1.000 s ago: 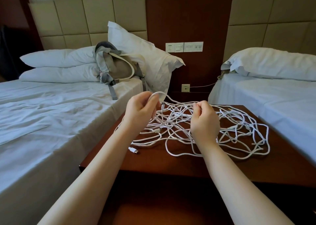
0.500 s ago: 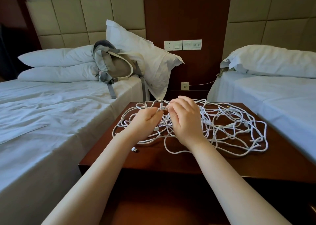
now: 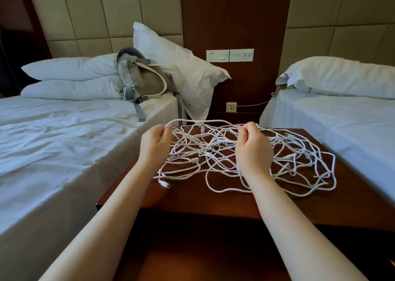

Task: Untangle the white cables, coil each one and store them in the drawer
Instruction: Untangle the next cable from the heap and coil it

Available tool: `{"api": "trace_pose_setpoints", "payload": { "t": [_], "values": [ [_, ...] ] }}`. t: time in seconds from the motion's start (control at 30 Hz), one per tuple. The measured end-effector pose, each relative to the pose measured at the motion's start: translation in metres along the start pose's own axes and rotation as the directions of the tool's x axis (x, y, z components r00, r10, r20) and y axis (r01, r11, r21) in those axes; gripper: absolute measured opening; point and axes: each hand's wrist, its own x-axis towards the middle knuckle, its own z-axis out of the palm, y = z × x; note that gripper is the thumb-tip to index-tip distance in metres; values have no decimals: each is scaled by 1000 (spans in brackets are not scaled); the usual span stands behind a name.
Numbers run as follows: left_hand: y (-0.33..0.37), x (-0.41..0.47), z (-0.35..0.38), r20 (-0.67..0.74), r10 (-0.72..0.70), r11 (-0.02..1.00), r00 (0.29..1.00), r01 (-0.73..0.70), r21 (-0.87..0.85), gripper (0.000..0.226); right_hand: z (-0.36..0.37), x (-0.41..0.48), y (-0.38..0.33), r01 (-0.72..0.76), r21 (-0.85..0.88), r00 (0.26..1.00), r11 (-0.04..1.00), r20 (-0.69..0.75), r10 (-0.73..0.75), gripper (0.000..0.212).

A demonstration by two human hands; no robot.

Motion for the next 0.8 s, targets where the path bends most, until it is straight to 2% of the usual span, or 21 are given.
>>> {"api": "trace_pose_setpoints", "payload": {
  "t": [0.07,0.17,0.23,0.3,0.37,0.5,0.6,0.67,0.73,0.77,0.8],
  "values": [
    [16,0,-2,-3,24,982,1000,-24,-187,41,-2,1,5,-60,-70,996,996,65,65,25],
    [40,-4,-5,-19,11,901,1000,-18,-433,43,-3,1,6,-69,-89,993,994,91,77,27],
    [48,-6,-4,-29,-9,877,1000,-6,-481,42,-2,0,6,-78,-93,990,993,111,89,26],
    [49,-9,-3,-18,49,913,999,-52,-404,40,0,-1,8,-67,-91,988,994,135,79,23],
    [48,-13,1,31,103,962,994,-91,-256,44,0,-1,9,39,-83,995,996,99,-30,17],
    [49,-18,4,111,112,991,987,-104,-81,42,-1,-2,-9,278,103,958,955,45,-283,44],
    [48,-17,5,133,98,994,986,-92,-52,40,-2,-3,-19,397,100,916,912,23,-401,51],
    [44,-14,6,83,65,996,994,-60,-63,44,-4,-4,-18,321,130,931,938,139,-338,58],
    [38,-12,7,49,27,999,998,-25,-41,47,-7,-4,-12,146,110,928,983,330,-175,62],
    [35,-11,7,46,17,1000,999,-17,-5,48,-8,-3,-8,107,56,908,993,402,-120,57],
    [31,-11,8,39,15,999,999,-16,45,49,-8,-1,-5,128,-12,888,992,446,-109,45]
  ]
}}
